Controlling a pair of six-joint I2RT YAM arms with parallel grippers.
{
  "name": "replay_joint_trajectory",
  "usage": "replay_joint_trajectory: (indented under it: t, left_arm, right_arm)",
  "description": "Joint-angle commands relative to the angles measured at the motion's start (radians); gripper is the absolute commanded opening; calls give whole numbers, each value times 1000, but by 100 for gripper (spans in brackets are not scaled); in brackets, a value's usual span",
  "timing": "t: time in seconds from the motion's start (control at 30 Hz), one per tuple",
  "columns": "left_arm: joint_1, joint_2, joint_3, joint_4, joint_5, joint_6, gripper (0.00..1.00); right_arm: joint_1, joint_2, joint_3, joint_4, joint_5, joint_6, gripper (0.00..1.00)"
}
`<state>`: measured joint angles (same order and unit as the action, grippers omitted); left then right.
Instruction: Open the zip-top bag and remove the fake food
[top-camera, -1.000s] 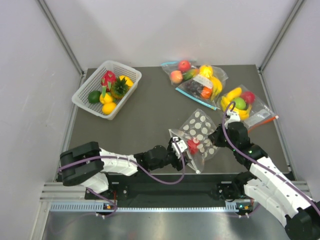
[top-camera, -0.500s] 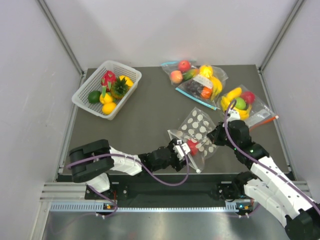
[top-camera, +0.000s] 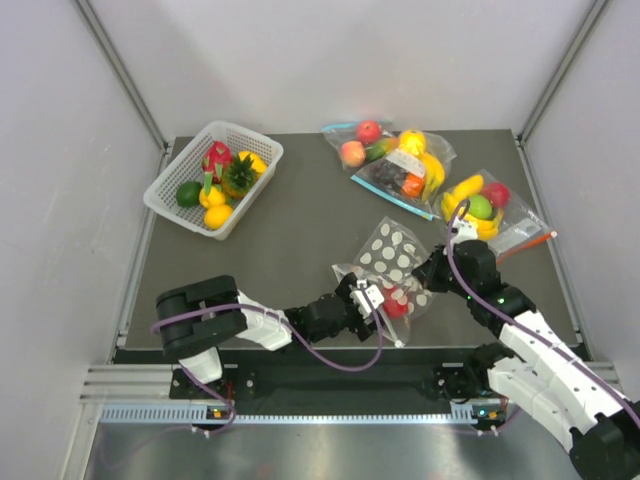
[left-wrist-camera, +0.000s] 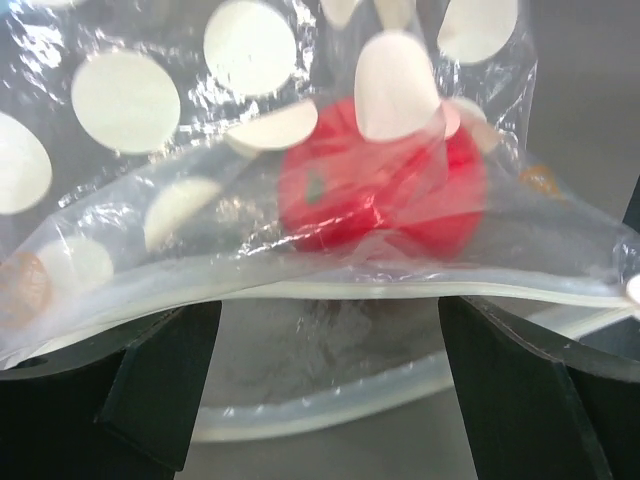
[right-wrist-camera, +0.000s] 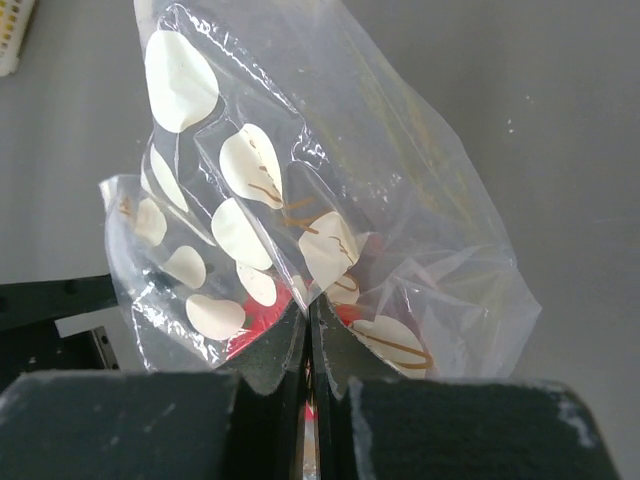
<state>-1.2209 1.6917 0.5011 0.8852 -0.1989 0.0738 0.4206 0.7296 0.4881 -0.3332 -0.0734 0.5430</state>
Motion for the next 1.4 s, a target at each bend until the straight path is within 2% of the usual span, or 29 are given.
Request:
replay_joint_trajectory:
  t: [0.0, 0.47, 0.73, 0.9, 1.07, 1.17, 1.2, 1.23, 1.33, 1.37]
  left_arm:
    - [-3, 23, 19, 136, 19, -2, 94]
    - [-3, 109, 54, 274, 111, -6, 97]
    - [-3, 155, 125, 225, 156, -12, 98]
    - [-3, 152, 125, 136, 194, -51, 89]
    - [-5, 158, 128, 54, 181, -45, 86]
    - [-5, 166, 143, 41, 171, -39, 71]
    - [-5, 166, 145, 38, 165, -37, 56]
    - [-5, 163, 145, 38, 156, -40, 30]
    - [-6, 134, 129, 24, 128, -26, 3]
    - [-6, 114, 125, 18, 125, -19, 0]
  right_arm:
    - [-11, 27, -17, 52, -12, 12, 0]
    - [-11, 109, -114, 91, 29, 3, 0]
    - [-6, 133, -128, 115, 8, 9, 0]
    - [-5, 128, -129, 118, 6, 11, 0]
    - [-5, 120, -137, 129, 1, 17, 0]
    - [-5, 122, -137, 126, 1, 17, 0]
    - [-5, 116, -137, 126, 3, 15, 0]
    - [-5, 116, -135, 122, 4, 15, 0]
    - [-3, 100, -126, 108, 17, 14, 0]
    - [-5, 97, -118, 105, 21, 11, 0]
